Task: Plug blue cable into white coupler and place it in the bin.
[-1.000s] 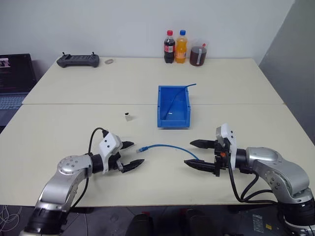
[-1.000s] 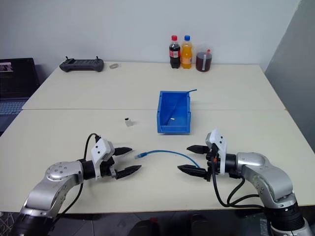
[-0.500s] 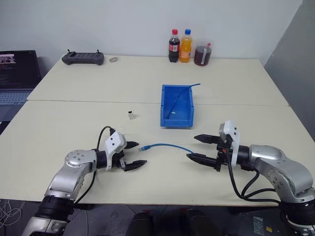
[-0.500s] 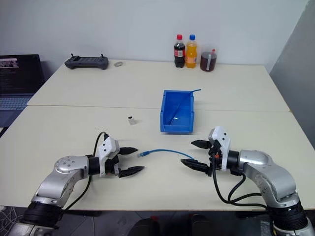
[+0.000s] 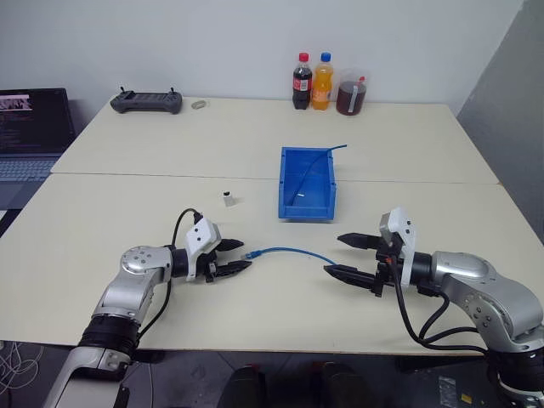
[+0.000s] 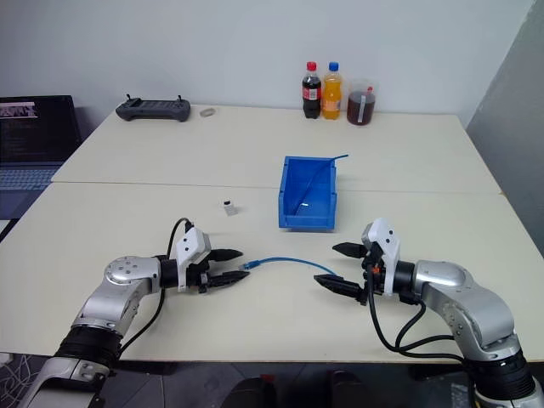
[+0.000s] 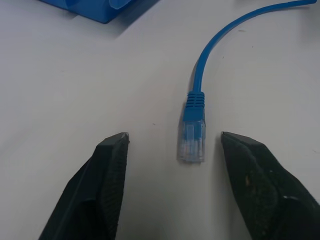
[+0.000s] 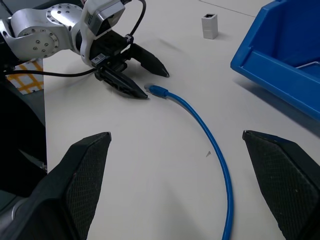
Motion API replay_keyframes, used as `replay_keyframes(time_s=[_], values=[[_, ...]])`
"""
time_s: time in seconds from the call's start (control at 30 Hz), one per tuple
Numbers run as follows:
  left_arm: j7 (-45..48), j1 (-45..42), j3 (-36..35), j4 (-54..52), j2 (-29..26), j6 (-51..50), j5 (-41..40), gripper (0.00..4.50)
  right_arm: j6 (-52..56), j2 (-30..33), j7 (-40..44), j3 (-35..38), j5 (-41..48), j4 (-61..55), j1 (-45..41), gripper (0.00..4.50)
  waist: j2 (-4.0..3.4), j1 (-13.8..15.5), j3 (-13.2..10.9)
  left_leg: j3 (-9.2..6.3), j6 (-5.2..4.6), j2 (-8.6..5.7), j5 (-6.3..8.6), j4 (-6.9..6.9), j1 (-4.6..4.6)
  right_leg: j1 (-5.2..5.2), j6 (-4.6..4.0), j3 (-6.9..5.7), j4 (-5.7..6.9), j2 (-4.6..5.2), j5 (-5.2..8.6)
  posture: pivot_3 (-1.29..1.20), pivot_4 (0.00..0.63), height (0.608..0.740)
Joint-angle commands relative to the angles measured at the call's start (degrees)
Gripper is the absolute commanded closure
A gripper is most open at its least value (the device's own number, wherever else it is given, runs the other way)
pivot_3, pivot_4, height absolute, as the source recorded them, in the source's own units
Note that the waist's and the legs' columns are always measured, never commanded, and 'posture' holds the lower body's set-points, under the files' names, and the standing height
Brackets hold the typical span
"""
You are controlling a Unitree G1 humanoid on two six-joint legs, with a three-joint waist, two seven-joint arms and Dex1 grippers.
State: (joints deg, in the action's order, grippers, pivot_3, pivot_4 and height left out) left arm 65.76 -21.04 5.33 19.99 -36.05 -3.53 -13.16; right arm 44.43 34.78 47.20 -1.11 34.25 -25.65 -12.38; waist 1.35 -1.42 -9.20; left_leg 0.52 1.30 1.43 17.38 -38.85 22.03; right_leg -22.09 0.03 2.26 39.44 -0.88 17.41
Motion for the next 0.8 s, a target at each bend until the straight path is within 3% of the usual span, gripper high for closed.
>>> replay_keyframes(time_s=[0.03, 0.33, 0.43, 0.57, 0.67, 0.8], values=[[1.59, -0.76, 1.78, 1.67, 0.61, 1.92, 1.91, 2.43, -0.49, -0.05, -0.92, 1.17, 1.25, -2.42, 0.18, 0.00, 0.00, 0.04, 0.00, 0.00, 0.00, 0.00, 0.00, 0.00, 0.01, 0.00, 0.00, 0.00, -0.01, 0.00, 0.00, 0.00, 0.150, 0.740], [2.00, 4.52, -0.48, -7.67, -1.34, -3.31, -1.53, 4.20, -1.35, 0.09, -1.74, 1.06, 1.61, -2.49, 1.21, 0.00, 0.00, -0.14, 0.00, -0.01, 0.00, 0.01, 0.00, 0.01, 0.02, -0.03, 0.00, 0.00, 0.00, 0.00, 0.00, 0.00, 0.150, 0.740], [-0.61, 5.69, -2.52, -11.92, -1.45, -10.21, -4.37, 4.23, -1.44, -0.09, -1.89, 0.91, 1.69, -2.52, 1.26, 0.00, -0.01, -0.24, -0.01, -0.01, 0.00, 0.04, 0.00, 0.02, 0.03, -0.04, 0.00, 0.00, 0.00, 0.00, 0.00, 0.00, 0.150, 0.740], [-9.59, 4.04, -8.67, -25.51, 0.99, -32.16, -17.29, 4.23, 0.61, 0.28, -2.36, 3.27, 4.64, -3.70, 1.24, 0.00, 0.02, -0.21, -0.03, -0.05, 0.00, 0.04, 0.00, -0.03, 0.09, -0.08, 0.00, -0.03, 0.07, -0.01, 0.00, 0.00, 0.150, 0.740], [-19.69, 3.32, -14.79, -33.44, 6.46, -46.40, -30.32, 4.23, 5.71, 0.64, -3.91, 6.92, 11.46, -5.61, 1.68, 0.00, 0.03, 0.00, -0.02, -0.14, 0.00, 0.02, 0.00, -0.10, 0.20, -0.08, 0.01, -0.09, 0.07, 0.00, 0.01, 0.00, 0.150, 0.740], [-31.78, 4.05, -19.95, -40.09, 14.28, -57.07, -45.86, 4.23, 12.72, -1.13, -9.15, 11.35, 21.45, -6.07, 2.03, 0.00, 0.04, -0.09, -0.02, -0.24, 0.01, 0.01, 0.00, -0.12, 0.30, -0.08, 0.01, -0.16, 0.02, 0.01, 0.00, 0.00, 0.150, 0.740]])
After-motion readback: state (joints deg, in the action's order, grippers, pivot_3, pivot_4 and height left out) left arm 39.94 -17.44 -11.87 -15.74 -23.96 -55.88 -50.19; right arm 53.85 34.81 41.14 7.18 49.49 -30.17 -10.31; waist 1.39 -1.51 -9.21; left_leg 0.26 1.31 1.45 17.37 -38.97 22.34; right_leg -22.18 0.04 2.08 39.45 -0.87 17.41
